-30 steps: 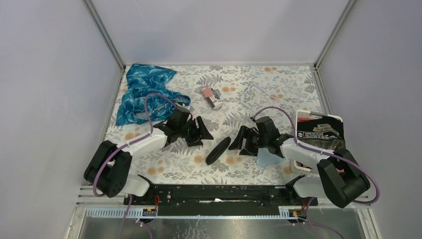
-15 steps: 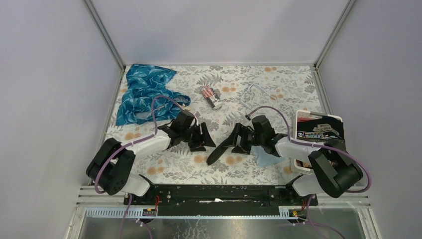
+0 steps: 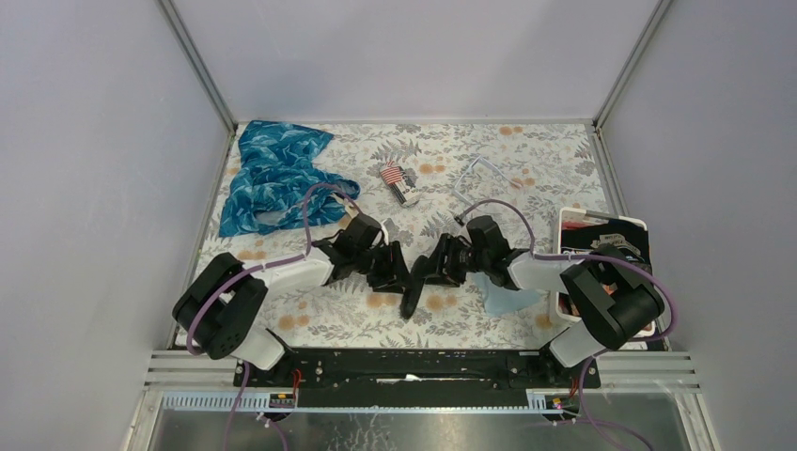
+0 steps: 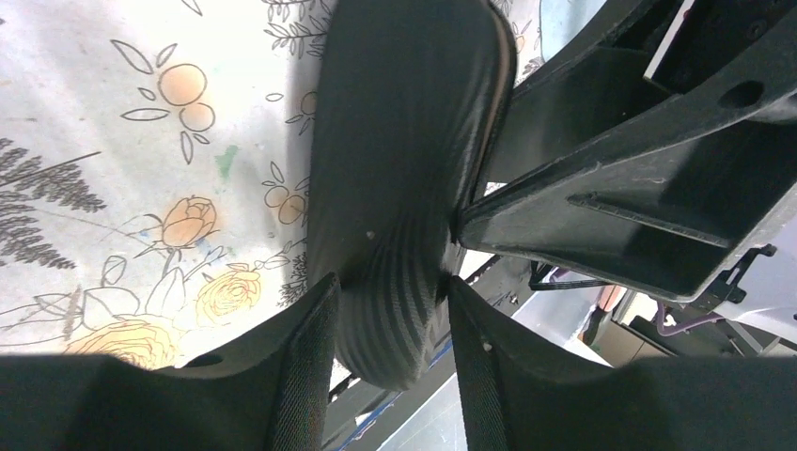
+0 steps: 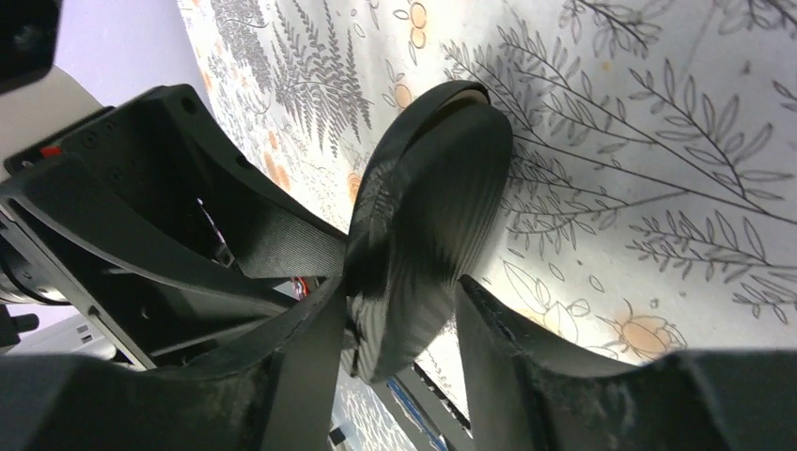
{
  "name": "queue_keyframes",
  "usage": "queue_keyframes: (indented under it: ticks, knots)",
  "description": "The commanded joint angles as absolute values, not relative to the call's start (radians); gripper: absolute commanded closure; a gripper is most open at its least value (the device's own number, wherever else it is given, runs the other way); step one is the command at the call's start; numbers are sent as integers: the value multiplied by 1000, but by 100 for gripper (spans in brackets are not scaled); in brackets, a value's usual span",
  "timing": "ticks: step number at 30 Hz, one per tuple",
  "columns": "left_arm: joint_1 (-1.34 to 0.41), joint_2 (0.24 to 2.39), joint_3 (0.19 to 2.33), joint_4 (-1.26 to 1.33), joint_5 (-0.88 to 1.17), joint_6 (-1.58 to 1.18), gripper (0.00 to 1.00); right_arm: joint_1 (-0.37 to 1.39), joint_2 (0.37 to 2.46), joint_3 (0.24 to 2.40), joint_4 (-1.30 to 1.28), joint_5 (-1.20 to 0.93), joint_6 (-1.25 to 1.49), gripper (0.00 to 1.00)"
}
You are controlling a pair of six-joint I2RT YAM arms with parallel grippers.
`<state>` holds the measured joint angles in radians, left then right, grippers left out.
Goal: Organize the sunglasses
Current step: Open the sunglasses case at the center of the board.
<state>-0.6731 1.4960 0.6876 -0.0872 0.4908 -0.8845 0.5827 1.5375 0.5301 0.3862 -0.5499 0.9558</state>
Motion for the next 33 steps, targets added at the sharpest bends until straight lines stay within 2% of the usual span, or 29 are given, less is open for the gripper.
queue_keyframes:
  ticks: [1, 14, 33]
  knots:
    - [-697, 1528, 703, -66, 473, -889, 50, 589, 1567, 579, 408, -547, 935, 50]
    - [-701, 1523, 710, -66, 431, -910, 51, 589, 1577, 564, 408, -538, 924, 63]
    - [-699, 1464, 643, -66, 374, -938, 59, 586, 1616, 548, 290, -442, 830, 66]
